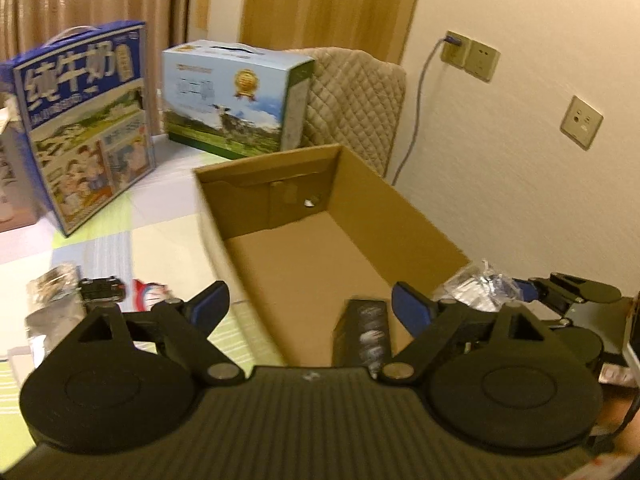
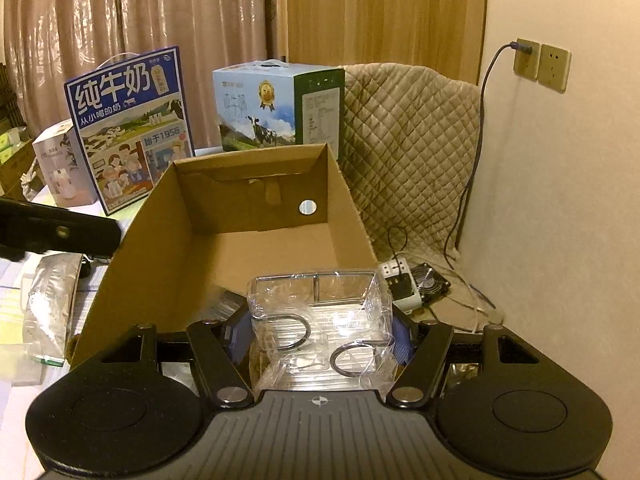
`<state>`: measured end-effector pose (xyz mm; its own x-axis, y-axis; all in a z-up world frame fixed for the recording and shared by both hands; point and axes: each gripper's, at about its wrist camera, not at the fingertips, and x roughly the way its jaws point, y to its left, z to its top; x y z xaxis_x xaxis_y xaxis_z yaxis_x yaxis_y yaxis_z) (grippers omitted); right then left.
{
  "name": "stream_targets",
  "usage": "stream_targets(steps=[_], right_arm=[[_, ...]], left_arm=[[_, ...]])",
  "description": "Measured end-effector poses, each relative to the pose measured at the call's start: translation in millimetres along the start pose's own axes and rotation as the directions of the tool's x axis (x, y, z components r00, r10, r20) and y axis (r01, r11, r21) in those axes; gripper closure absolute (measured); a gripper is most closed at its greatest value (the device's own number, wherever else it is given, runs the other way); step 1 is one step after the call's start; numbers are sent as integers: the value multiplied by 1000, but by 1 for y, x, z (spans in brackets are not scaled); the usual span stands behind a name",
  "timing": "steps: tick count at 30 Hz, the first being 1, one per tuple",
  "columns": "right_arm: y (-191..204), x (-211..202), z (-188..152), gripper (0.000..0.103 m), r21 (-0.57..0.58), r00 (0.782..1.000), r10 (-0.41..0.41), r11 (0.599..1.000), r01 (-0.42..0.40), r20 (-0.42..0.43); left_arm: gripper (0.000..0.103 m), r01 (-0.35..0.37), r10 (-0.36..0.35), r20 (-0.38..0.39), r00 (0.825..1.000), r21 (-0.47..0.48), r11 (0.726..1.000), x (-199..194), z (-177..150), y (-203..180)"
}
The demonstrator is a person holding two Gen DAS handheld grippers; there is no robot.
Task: Organize objects
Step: 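Carry both boxes into the cardboard box and open both tools to release them, then grasp the clear plastic cup with the left tool while the right tool approaches the brown hair tie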
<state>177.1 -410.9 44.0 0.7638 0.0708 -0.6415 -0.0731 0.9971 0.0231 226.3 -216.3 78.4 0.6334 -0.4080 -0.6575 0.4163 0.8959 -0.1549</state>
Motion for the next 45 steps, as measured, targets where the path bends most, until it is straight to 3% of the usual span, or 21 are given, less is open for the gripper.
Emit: stream_targets(steps=[6, 9, 18, 30, 35, 45], right_arm=[[5, 5, 6, 39, 38, 999, 31, 999, -32, 22], [4, 4, 8, 28, 76, 997, 57, 995, -61, 50], [14, -30, 17, 27, 87, 993, 49, 994, -59, 107], [94, -80, 11, 27, 47, 967, 200, 977, -210, 160], [137, -76, -1, 27, 3, 957, 253, 967, -256, 140], [196, -25, -36, 27, -42, 953, 300, 953, -299, 37]], left_arm=[[18, -50, 50, 16, 999, -42, 998, -22, -11, 29], [18, -69, 70, 13, 997, -55, 996, -30, -20, 41], [18, -143, 147, 19, 989, -118, 983, -71, -52, 82], [14, -311, 312, -30, 950, -205, 928, -132, -116, 156], [14, -332, 327, -59, 943, -216, 918, -138, -142, 174], [14, -301, 282, -115, 953, -231, 925, -111, -175, 194]])
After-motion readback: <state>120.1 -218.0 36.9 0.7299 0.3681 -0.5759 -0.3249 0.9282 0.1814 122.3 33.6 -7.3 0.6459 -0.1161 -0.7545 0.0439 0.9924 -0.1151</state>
